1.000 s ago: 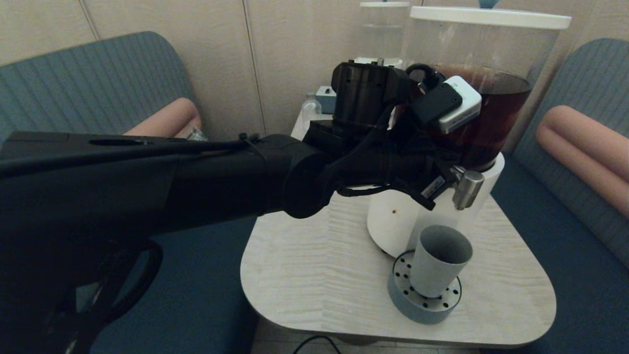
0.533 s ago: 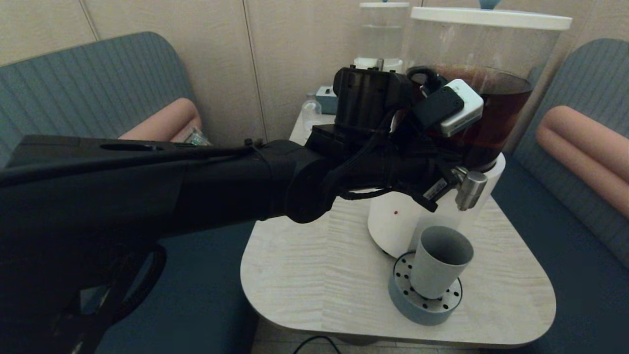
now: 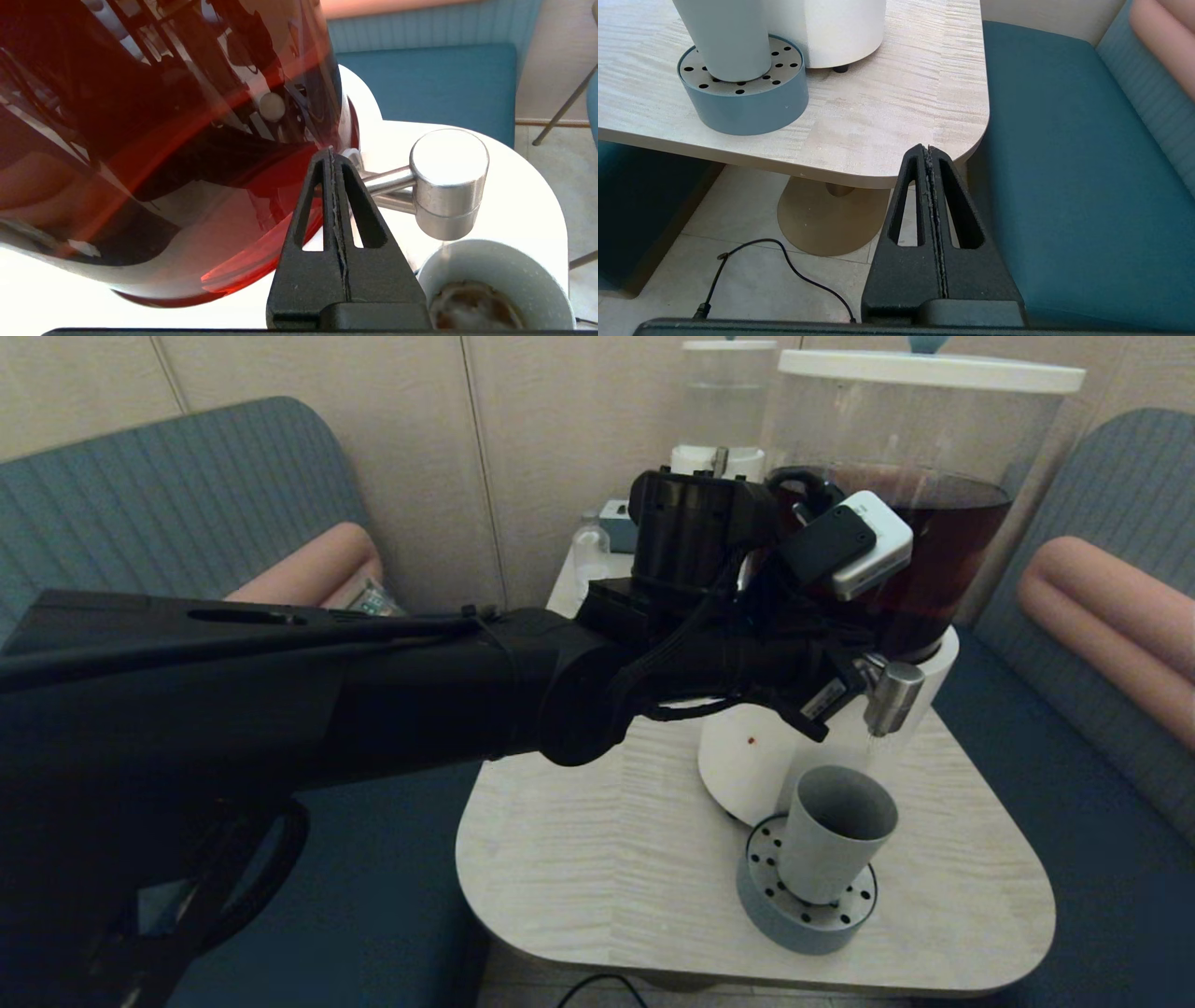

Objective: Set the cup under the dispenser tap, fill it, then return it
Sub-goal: Turn off the faucet

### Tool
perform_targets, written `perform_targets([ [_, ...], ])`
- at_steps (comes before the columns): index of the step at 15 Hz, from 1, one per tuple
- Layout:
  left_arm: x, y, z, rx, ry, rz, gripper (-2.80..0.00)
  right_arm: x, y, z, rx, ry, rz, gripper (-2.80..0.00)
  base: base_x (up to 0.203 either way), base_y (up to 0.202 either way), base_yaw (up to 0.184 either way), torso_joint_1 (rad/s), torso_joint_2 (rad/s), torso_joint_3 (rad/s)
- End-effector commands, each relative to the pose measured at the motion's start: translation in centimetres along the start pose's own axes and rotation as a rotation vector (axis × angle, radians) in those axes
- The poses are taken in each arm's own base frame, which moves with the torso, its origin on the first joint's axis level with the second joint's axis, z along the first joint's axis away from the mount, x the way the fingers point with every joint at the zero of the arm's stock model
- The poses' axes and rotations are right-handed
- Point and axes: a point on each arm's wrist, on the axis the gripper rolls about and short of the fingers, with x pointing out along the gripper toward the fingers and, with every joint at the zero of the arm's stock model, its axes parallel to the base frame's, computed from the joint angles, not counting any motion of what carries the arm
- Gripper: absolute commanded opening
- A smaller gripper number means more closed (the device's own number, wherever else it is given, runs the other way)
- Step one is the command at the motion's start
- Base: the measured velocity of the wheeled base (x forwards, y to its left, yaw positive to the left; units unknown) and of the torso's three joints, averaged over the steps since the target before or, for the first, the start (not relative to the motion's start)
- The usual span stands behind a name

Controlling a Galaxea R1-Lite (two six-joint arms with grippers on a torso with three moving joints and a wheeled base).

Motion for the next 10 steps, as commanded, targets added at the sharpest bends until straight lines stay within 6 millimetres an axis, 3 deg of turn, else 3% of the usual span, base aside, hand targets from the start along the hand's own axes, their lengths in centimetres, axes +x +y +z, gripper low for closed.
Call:
perform_targets([
  [1, -0.3, 0.1, 0.1, 0.005, 0.0, 0.003, -2.8, 0.0, 0.0, 0.0, -0.001, -0.003, 0.001, -2.8, 0.0, 0.0, 0.0, 0.0, 0.0, 0.0],
  [10, -2.8, 0.9, 0.3, 0.012, 0.004, 0.04, -2.8, 0.0, 0.0, 0.0, -0.001, -0.002, 0.002, -2.8, 0.0, 0.0, 0.0, 0.0, 0.0, 0.0],
])
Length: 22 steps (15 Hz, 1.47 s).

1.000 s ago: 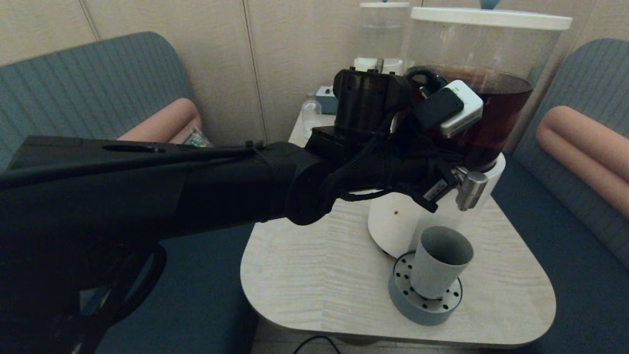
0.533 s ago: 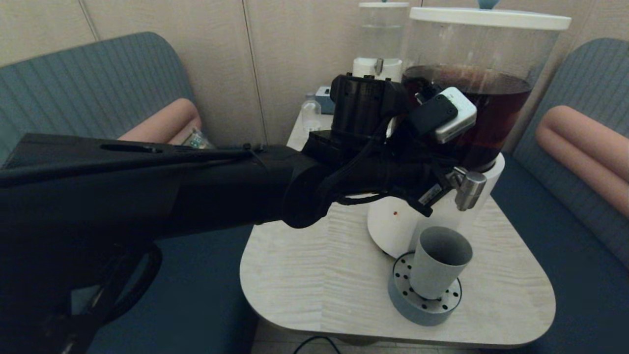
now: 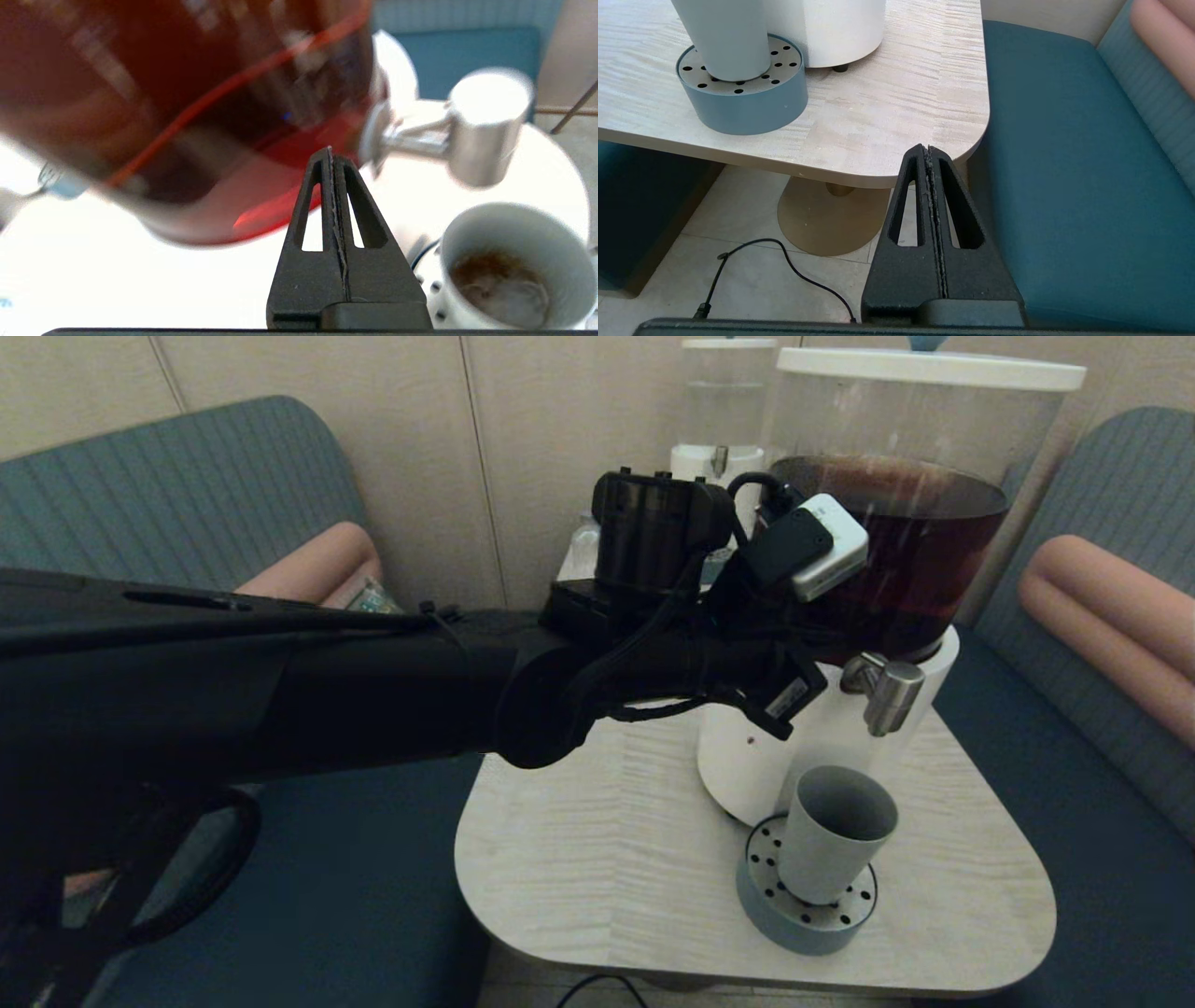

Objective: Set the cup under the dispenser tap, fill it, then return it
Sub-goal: Turn off the faucet, then place the cup next to the water dispenser

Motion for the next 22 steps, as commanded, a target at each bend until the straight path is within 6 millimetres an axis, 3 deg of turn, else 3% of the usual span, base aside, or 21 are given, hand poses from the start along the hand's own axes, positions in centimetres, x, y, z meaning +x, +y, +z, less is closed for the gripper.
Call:
perform_targets([
  [1, -1.0, 0.2, 0.6, 0.006, -0.007, 0.002, -2.8, 0.0, 0.0, 0.0, -0.001, -0.002, 0.0, -2.8, 0.0, 0.0, 0.0, 0.0, 0.0, 0.0],
  [12, -6.1, -2.8, -1.7, -0.029, 0.106, -0.081, -2.8, 0.0, 0.0, 0.0, -0.001, -0.002, 0.0, -2.8, 0.0, 0.0, 0.0, 0.0, 0.0, 0.0],
  [16, -11.1, -3.8, -1.0, -0.097, 0.129, -0.07, -2.8, 0.0, 0.0, 0.0, -0.001, -0.003, -0.001, -2.8, 0.0, 0.0, 0.0, 0.0, 0.0, 0.0],
  [20, -16.9, -3.9, 1.9, -0.32, 0.063, 0.023, -2.8, 0.0, 0.0, 0.0, -0.001, -0.003, 0.001, -2.8, 0.0, 0.0, 0.0, 0.0, 0.0, 0.0],
  [22, -19.2, -4.5, 2.2, -0.413, 0.032, 0.036, -2.8, 0.0, 0.0, 0.0, -0.001, -0.002, 0.001, -2.8, 0.0, 0.0, 0.0, 0.0, 0.0, 0.0],
])
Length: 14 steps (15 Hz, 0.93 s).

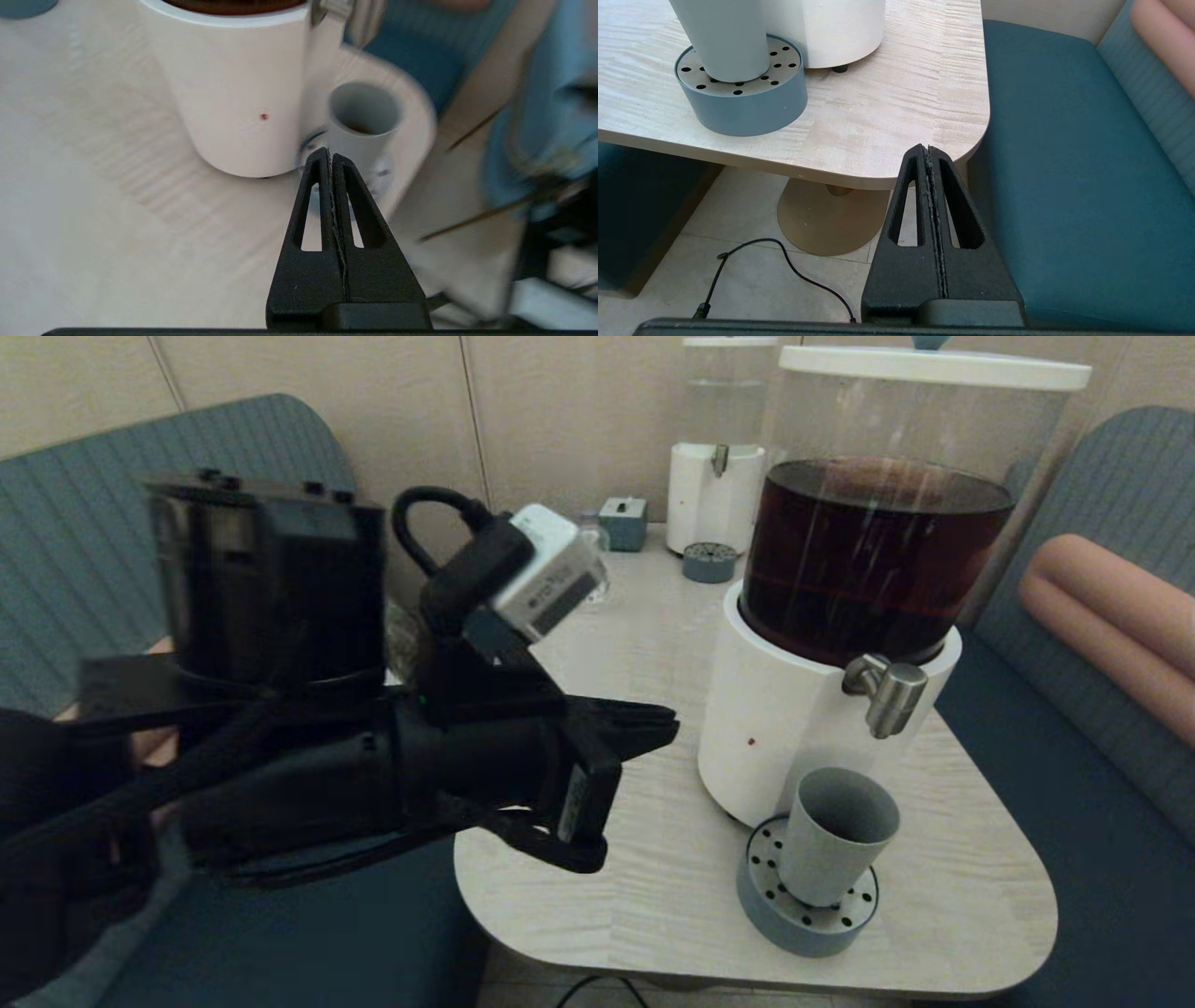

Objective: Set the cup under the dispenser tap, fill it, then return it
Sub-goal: Place the cup next to the water dispenser

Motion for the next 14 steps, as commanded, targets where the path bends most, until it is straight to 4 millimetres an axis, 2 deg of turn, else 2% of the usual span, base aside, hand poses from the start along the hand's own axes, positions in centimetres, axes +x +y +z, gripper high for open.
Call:
perform_targets([
  [1, -3.1, -0.7, 0.4, -0.039, -0.074, -0.001, -2.8, 0.0, 0.0, 0.0, -0.001, -0.002, 0.001, -2.8, 0.0, 0.0, 0.0, 0.0, 0.0, 0.0],
  [5, -3.9, -0.2, -3.3, -0.146, -0.155, -0.004, -2.8, 0.0, 0.0, 0.0, -0.001, -0.002, 0.0, -2.8, 0.0, 0.0, 0.0, 0.0, 0.0, 0.0],
  [8, -1.1, 1.5, -6.1, -0.157, -0.145, -0.023, -2.8, 0.0, 0.0, 0.0, -0.001, -0.002, 0.001, -2.8, 0.0, 0.0, 0.0, 0.0, 0.0, 0.0],
  [12, 4.2, 3.1, -11.1, -0.149, -0.147, -0.027, -2.8, 0.0, 0.0, 0.0, -0.001, -0.002, 0.0, -2.8, 0.0, 0.0, 0.0, 0.0, 0.0, 0.0],
  [14, 6.2, 3.7, -11.7, -0.134, -0.183, -0.029, -2.8, 0.0, 0.0, 0.0, -0.001, -0.002, 0.0, -2.8, 0.0, 0.0, 0.0, 0.0, 0.0, 0.0],
])
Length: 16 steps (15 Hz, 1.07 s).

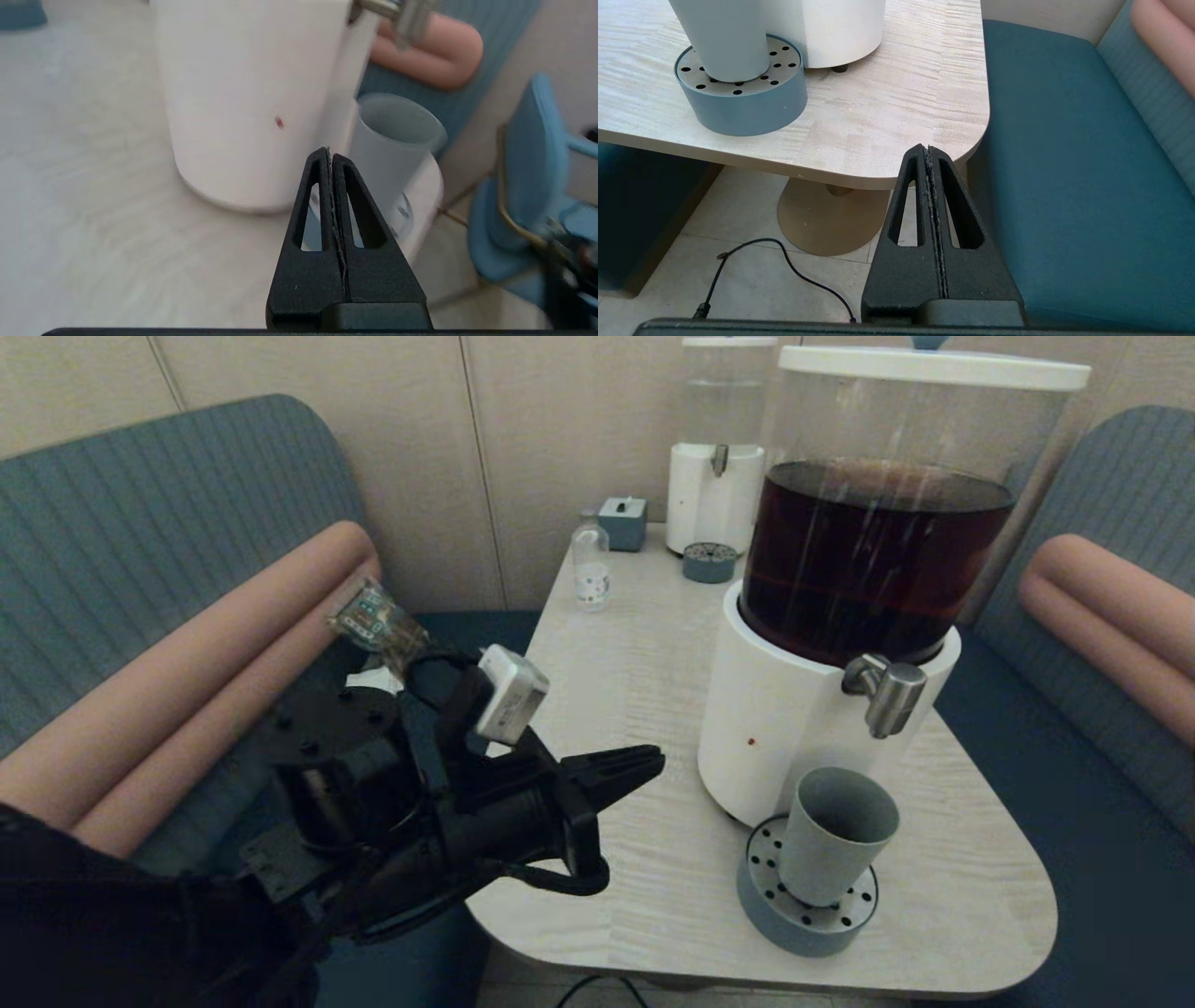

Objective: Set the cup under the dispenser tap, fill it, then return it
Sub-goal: Place the cup next to the water dispenser

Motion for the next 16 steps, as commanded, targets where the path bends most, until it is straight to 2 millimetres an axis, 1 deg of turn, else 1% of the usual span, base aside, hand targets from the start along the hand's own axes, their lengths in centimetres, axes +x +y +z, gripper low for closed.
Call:
perform_targets([
  [1, 2.4, 1.1, -2.6, -0.014, 0.019, -0.005, -2.8, 0.0, 0.0, 0.0, -0.001, -0.002, 0.001, -2.8, 0.0, 0.0, 0.0, 0.0, 0.0, 0.0],
  [3, 3.3, 0.6, -2.8, -0.011, 0.001, -0.031, -2.8, 0.0, 0.0, 0.0, -0.001, -0.003, 0.0, -2.8, 0.0, 0.0, 0.0, 0.0, 0.0, 0.0],
  [6, 3.8, -0.3, -3.3, -0.015, 0.013, -0.085, -2.8, 0.0, 0.0, 0.0, -0.001, -0.002, 0.001, -2.8, 0.0, 0.0, 0.0, 0.0, 0.0, 0.0],
  [14, 4.0, -1.5, -3.9, -0.02, 0.034, -0.118, -2.8, 0.0, 0.0, 0.0, -0.001, -0.002, 0.0, -2.8, 0.0, 0.0, 0.0, 0.0, 0.0, 0.0],
  [15, 4.2, -1.7, -3.9, -0.02, 0.033, -0.124, 0.0, 0.0, 0.0, 0.0, -0.001, -0.003, 0.0, -2.8, 0.0, 0.0, 0.0, 0.0, 0.0, 0.0],
  [16, 4.3, -1.9, -4.0, -0.017, 0.033, -0.131, 0.0, 0.0, 0.0, 0.0, -0.001, -0.002, 0.0, -2.8, 0.0, 0.0, 0.0, 0.0, 0.0, 0.0],
])
